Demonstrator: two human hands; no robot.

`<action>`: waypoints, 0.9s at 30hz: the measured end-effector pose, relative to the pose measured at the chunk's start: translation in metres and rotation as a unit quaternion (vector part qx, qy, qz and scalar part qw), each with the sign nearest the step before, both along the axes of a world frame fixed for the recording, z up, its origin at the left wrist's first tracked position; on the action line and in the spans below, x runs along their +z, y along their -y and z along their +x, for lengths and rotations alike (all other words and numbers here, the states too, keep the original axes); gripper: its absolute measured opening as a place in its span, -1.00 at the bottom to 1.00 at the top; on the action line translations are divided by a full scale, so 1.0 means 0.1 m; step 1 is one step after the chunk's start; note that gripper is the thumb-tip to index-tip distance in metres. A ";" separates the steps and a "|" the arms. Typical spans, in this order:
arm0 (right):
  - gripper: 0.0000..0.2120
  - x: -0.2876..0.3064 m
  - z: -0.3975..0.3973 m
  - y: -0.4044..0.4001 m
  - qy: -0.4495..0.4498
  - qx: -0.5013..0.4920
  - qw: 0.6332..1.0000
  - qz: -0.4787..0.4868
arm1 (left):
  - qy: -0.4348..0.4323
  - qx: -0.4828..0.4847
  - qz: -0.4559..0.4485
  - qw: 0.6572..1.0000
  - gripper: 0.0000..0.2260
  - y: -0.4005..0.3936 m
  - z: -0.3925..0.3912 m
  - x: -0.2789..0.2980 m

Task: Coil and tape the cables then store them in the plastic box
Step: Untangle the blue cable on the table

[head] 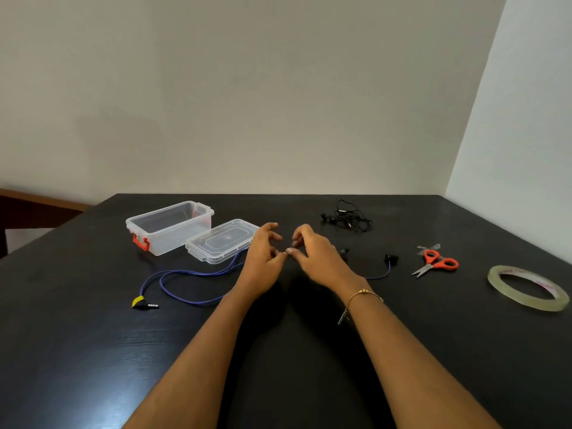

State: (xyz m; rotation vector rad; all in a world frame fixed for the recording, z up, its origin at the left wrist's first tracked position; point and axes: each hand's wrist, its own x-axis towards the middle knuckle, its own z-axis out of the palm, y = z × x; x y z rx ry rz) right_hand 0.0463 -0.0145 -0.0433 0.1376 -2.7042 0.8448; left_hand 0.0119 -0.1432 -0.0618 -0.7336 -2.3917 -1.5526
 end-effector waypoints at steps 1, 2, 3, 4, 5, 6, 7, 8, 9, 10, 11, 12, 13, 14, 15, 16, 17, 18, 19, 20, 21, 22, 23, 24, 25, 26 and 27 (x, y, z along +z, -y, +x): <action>-0.83 -0.01 0.00 -0.05 0.007 -0.011 1.000 -0.005 | 0.010 -0.012 0.013 1.000 -0.50 0.00 0.01 0.00; -0.84 -0.02 0.00 -0.10 0.012 -0.030 0.999 0.011 | 0.010 -0.022 0.014 1.000 -0.47 -0.01 0.01 0.00; -0.85 -0.02 0.00 -0.16 0.011 -0.063 0.997 0.048 | 0.001 -0.029 -0.003 1.000 -0.47 -0.02 0.01 0.00; -0.84 -0.02 -0.01 -0.24 0.006 -0.101 0.991 0.086 | -0.014 -0.036 -0.038 0.999 -0.50 -0.02 0.01 -0.01; -0.82 -0.02 0.00 -0.32 0.006 -0.142 0.982 0.121 | -0.028 -0.044 -0.078 0.996 -0.54 -0.02 0.01 -0.02; -0.79 -0.02 0.01 -0.41 0.013 -0.183 0.971 0.151 | -0.041 -0.052 -0.117 0.991 -0.58 -0.02 0.01 -0.03; -0.77 -0.03 0.02 -0.50 0.031 -0.219 0.959 0.176 | -0.049 -0.062 -0.149 0.986 -0.62 -0.01 0.01 -0.04; -0.75 -0.04 0.03 -0.57 0.050 -0.250 0.949 0.184 | -0.055 -0.071 -0.171 0.981 -0.65 0.00 0.01 -0.05; -0.76 -0.03 0.05 -0.61 0.063 -0.273 0.944 0.174 | -0.060 -0.077 -0.182 0.978 -0.67 0.01 0.00 -0.05; -0.77 -0.02 0.06 -0.62 0.056 -0.290 0.943 0.155 | -0.066 -0.077 -0.184 0.978 -0.69 0.01 0.00 -0.05; -0.79 -0.01 0.06 -0.62 0.018 -0.299 0.944 0.139 | -0.072 -0.074 -0.180 0.978 -0.70 0.01 -0.01 -0.05; -0.82 0.02 0.07 -0.58 -0.046 -0.295 0.946 0.130 | -0.076 -0.069 -0.175 0.979 -0.70 0.01 -0.02 -0.05; -0.85 0.05 0.07 -0.52 -0.125 -0.271 0.947 0.122 | -0.074 -0.063 -0.169 0.981 -0.68 0.01 -0.03 -0.05; -0.87 0.08 0.06 -0.44 -0.183 -0.224 0.951 0.110 | -0.069 -0.060 -0.157 0.983 -0.66 0.00 -0.02 -0.04; -0.86 0.12 0.05 -0.35 -0.200 -0.163 0.961 0.098 | -0.062 -0.059 -0.137 0.987 -0.63 0.00 -0.02 -0.03; -0.81 0.12 0.03 -0.26 -0.176 -0.097 0.976 0.086 | -0.056 -0.059 -0.111 0.991 -0.62 0.00 -0.01 -0.02; -0.73 0.10 0.01 -0.17 -0.122 -0.035 0.989 0.075 | -0.048 -0.059 -0.082 0.994 -0.62 0.00 0.00 -0.01; -0.67 0.05 -0.01 -0.09 -0.061 0.013 0.996 0.067 | -0.042 -0.057 -0.057 0.996 -0.65 0.02 0.01 0.00; -0.62 0.00 -0.01 -0.03 -0.011 0.046 0.997 0.060 | -0.036 -0.049 -0.039 0.997 -0.68 0.04 0.01 0.02; -0.57 -0.05 -0.02 0.00 0.026 0.066 0.996 0.051 | -0.030 -0.033 -0.025 0.999 -0.72 0.06 -0.01 0.03; -0.53 -0.09 -0.01 0.02 0.053 0.083 0.994 0.045 | -0.021 -0.012 -0.008 1.000 -0.76 0.09 -0.02 0.03; -0.52 -0.13 -0.01 0.01 0.070 0.095 0.992 0.050 | -0.016 0.010 0.014 1.000 -0.77 0.13 -0.05 0.04; -0.58 -0.14 -0.01 -0.01 0.071 0.092 0.990 0.083 | -0.018 0.032 0.031 0.999 -0.76 0.17 -0.08 0.04; -0.67 -0.12 -0.02 -0.04 0.053 0.066 0.986 0.145 | -0.027 0.051 0.030 0.998 -0.74 0.21 -0.10 0.04; -0.75 -0.09 -0.02 -0.09 0.028 0.013 0.976 0.217 | -0.035 0.064 0.003 0.997 -0.74 0.25 -0.12 0.04; -0.79 -0.08 -0.01 -0.15 0.003 -0.057 0.960 0.274 | -0.043 0.068 -0.037 0.996 -0.75 0.28 -0.12 0.05; -0.80 -0.06 0.02 -0.21 -0.007 -0.134 0.943 0.305 | -0.049 0.066 -0.082 0.993 -0.76 0.30 -0.11 0.06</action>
